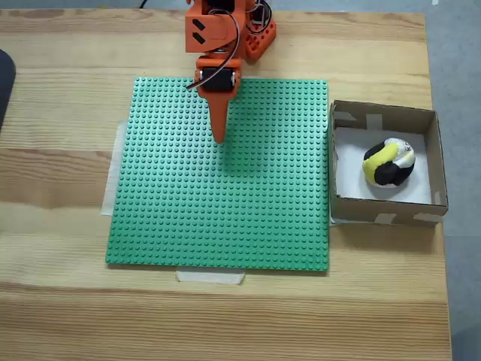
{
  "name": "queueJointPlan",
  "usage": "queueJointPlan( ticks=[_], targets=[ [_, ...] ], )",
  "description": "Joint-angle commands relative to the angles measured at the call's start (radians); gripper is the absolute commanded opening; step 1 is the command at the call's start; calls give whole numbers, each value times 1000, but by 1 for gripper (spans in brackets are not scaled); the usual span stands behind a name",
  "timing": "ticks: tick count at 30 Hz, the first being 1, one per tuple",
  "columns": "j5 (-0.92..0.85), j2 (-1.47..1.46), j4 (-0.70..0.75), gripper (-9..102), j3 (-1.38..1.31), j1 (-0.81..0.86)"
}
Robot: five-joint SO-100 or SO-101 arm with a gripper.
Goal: Pick the ball and put it in the box.
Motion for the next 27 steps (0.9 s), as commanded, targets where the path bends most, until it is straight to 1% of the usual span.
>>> queueJointPlan(
  ticks=[1,27],
  targets=[
    [-9,9,-18,-1,35,5],
    [-18,9,-28,-1,40,5]
  ],
)
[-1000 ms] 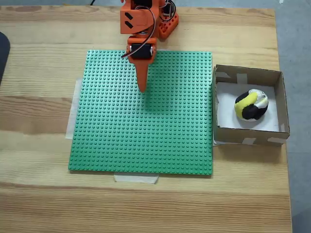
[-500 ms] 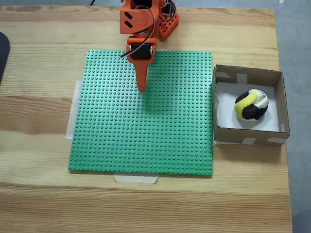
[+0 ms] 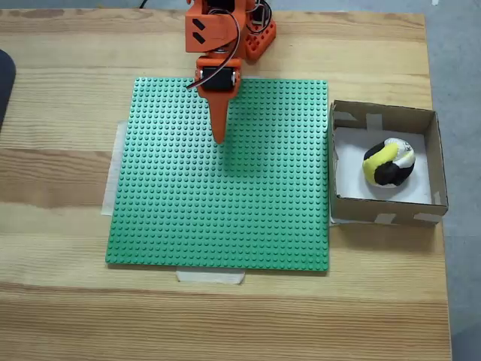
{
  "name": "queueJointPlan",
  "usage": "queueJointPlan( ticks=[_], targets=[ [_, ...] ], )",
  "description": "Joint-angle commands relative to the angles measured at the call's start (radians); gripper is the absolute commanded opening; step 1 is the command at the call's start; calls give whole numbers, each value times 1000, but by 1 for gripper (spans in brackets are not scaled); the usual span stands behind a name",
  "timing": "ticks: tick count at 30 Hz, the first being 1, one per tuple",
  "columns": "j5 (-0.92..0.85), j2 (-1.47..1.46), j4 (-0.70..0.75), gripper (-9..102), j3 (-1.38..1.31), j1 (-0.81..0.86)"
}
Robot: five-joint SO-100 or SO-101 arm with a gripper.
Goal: Pick the ball and put it in the box.
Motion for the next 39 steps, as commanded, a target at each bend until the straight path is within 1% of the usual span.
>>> queueJointPlan(
  ticks=[1,20,24,39],
  targets=[
    [-11,9,-15,-1,29,6],
    [-11,9,-17,-1,29,6],
    [-18,9,-37,-1,34,9],
    [11,9,-38,-1,35,38]
  ],
)
